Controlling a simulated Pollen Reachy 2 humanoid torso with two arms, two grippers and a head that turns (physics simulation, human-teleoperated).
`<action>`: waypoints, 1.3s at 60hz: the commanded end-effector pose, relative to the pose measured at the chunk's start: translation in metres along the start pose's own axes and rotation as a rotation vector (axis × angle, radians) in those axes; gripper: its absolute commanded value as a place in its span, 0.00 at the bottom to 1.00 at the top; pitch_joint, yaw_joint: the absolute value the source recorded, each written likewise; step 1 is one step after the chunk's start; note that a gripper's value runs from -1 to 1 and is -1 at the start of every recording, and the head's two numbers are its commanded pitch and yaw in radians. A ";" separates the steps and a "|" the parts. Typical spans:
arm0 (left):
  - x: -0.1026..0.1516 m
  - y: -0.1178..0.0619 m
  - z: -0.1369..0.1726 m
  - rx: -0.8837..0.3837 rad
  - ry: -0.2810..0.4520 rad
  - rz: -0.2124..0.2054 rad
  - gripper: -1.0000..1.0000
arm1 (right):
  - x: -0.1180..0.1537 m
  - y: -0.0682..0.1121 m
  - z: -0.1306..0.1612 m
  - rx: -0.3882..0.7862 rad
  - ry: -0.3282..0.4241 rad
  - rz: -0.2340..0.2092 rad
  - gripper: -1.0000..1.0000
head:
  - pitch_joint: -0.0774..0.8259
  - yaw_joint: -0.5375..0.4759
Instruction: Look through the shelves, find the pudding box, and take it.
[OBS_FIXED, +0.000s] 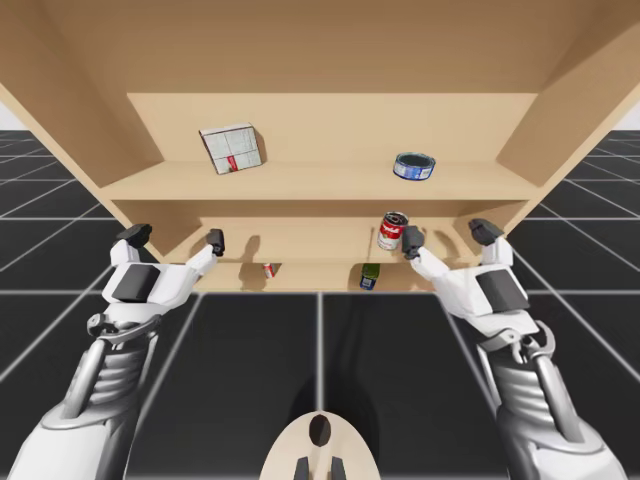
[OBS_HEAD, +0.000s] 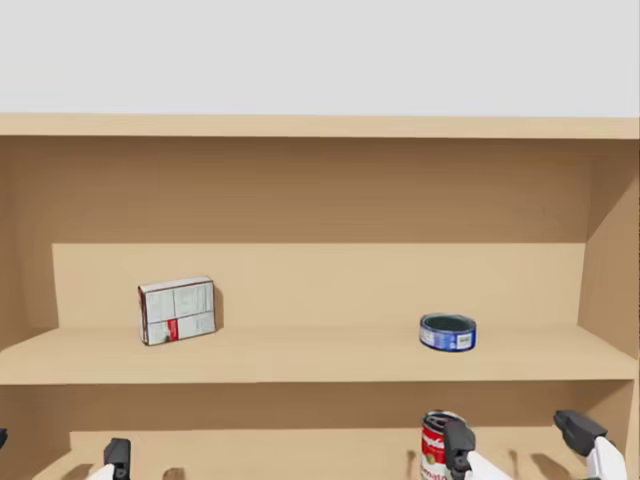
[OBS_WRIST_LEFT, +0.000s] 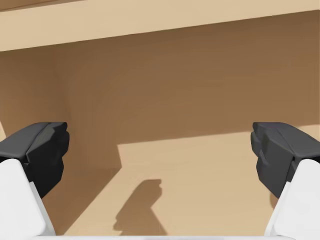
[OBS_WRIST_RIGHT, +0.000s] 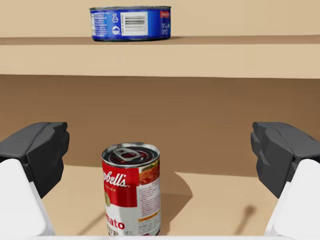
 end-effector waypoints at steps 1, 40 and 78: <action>0.000 0.000 0.000 0.002 0.001 -0.005 0.00 | 0.000 0.004 0.004 -0.013 -0.001 0.012 0.00 | 0.09 0.50; 0.004 0.002 0.003 -0.008 0.010 0.028 0.00 | 0.005 0.004 0.004 -0.012 0.012 -0.002 0.00 | 0.21 0.79; 0.123 -0.003 0.039 -0.319 -0.003 0.090 0.00 | 0.009 0.003 0.006 -0.012 0.001 0.014 0.00 | 0.21 0.81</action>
